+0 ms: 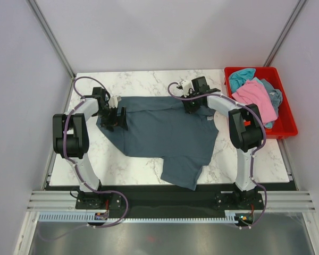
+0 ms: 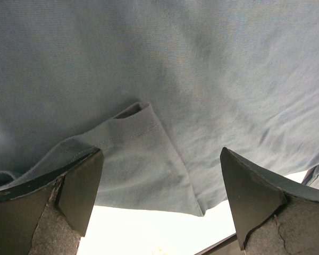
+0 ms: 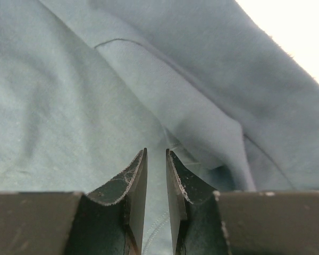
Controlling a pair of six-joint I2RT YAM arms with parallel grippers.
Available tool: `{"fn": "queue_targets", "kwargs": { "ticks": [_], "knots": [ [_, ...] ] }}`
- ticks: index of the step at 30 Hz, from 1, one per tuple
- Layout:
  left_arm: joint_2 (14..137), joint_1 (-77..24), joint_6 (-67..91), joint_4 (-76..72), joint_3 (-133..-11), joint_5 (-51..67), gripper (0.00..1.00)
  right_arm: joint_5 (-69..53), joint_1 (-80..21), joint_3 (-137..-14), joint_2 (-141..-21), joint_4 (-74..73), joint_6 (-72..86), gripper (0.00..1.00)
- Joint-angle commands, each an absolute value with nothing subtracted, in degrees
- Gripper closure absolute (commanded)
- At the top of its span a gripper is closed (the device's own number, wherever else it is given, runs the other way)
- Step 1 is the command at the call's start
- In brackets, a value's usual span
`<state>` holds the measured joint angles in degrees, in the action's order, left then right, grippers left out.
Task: Fold and stack the t-shirts
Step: Fold the tshirt
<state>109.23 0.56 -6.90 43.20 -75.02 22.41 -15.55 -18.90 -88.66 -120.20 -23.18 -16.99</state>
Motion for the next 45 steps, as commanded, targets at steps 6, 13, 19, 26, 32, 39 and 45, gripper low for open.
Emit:
{"fn": "queue_targets", "kwargs": {
  "ticks": [6,13,19,26,32,39,45],
  "knots": [
    [108.28,0.70,-7.47,43.33,-75.76,21.27,0.01,-12.75,-18.98,-91.05,-121.11,-22.41,-19.51,0.71],
    [108.63,0.62,-7.47,43.33,-75.94,21.27,0.01,-10.81,-18.98,-91.14,-122.96,-22.59,-20.04,0.71],
    [108.37,0.62,-7.47,43.33,-75.59,21.27,0.01,-9.49,-18.90,-90.88,-123.14,-22.50,-20.39,0.75],
    [108.10,0.62,-7.21,43.33,-75.59,21.45,0.01,-9.23,-18.90,-89.48,-121.73,-21.89,-19.95,0.96],
    [107.58,0.70,-7.12,43.33,-75.59,21.53,0.01,-9.84,-18.90,-87.98,-118.75,-21.80,-19.43,1.00],
    [107.31,0.62,-6.94,42.80,-75.50,21.97,0.01,-12.13,-19.07,-87.63,-114.09,-23.37,-17.23,1.00],
    [106.96,0.70,-6.86,42.80,-75.59,22.50,0.01,-14.93,-20.04,-85.53,-111.10,-24.69,-16.17,1.00]
  ]
}}
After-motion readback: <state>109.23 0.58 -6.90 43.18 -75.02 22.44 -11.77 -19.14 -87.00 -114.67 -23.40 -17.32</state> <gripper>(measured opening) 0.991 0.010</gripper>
